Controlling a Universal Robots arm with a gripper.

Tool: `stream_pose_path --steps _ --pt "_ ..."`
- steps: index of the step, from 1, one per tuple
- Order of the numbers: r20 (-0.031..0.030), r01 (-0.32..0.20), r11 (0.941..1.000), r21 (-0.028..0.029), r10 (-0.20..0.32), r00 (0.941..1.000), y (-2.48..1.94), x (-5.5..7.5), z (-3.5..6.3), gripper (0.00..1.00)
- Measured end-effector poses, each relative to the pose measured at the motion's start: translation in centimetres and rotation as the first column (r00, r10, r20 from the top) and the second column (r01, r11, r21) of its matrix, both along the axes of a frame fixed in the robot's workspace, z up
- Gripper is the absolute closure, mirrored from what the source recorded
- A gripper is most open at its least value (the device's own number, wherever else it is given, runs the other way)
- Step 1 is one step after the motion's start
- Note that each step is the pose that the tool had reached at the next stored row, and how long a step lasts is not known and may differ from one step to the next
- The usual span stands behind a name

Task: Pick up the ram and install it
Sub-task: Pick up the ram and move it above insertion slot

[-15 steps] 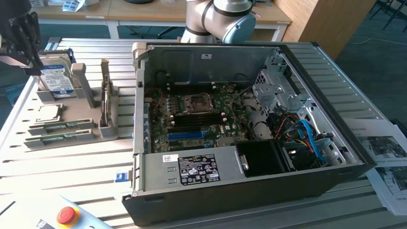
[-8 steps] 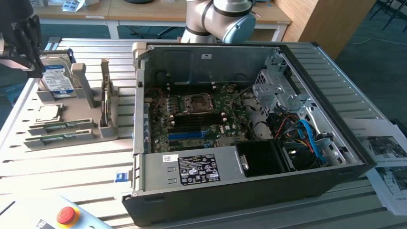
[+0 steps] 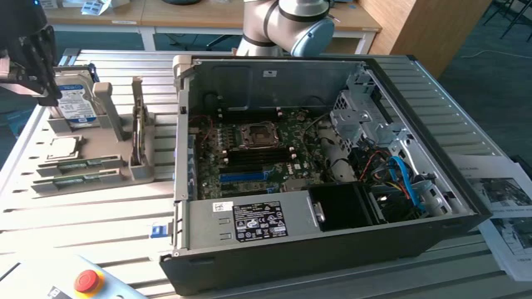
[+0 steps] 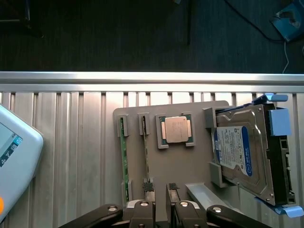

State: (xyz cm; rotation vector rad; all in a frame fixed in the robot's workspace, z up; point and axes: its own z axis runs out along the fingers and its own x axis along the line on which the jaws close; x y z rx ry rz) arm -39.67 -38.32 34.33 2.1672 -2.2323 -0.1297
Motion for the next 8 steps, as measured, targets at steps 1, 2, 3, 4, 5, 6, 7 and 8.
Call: stream_pose_path --steps 1,2,3,4,5,6,7,8 --pt "0.0 0.0 1.0 0.0 0.0 1.0 0.0 0.0 -0.11 0.76" --pt "-0.0001 0.0 1.0 0.0 0.0 1.0 0.0 0.0 -0.22 0.76" --pt "0.0 0.0 1.0 0.0 0.0 1.0 0.0 0.0 -0.34 0.76" --pt "0.0 0.0 1.0 0.0 0.0 1.0 0.0 0.0 -0.46 0.76" --pt "0.0 0.0 1.0 0.0 0.0 1.0 0.0 0.0 -0.58 0.76" --pt "-0.0001 0.0 1.0 0.0 0.0 1.0 0.0 0.0 -0.71 0.76" --pt "-0.0001 0.0 1.0 -0.0001 0.0 1.0 0.0 0.0 -0.86 0.76" --pt "0.0 0.0 1.0 0.0 0.0 1.0 0.0 0.0 -1.01 0.76"
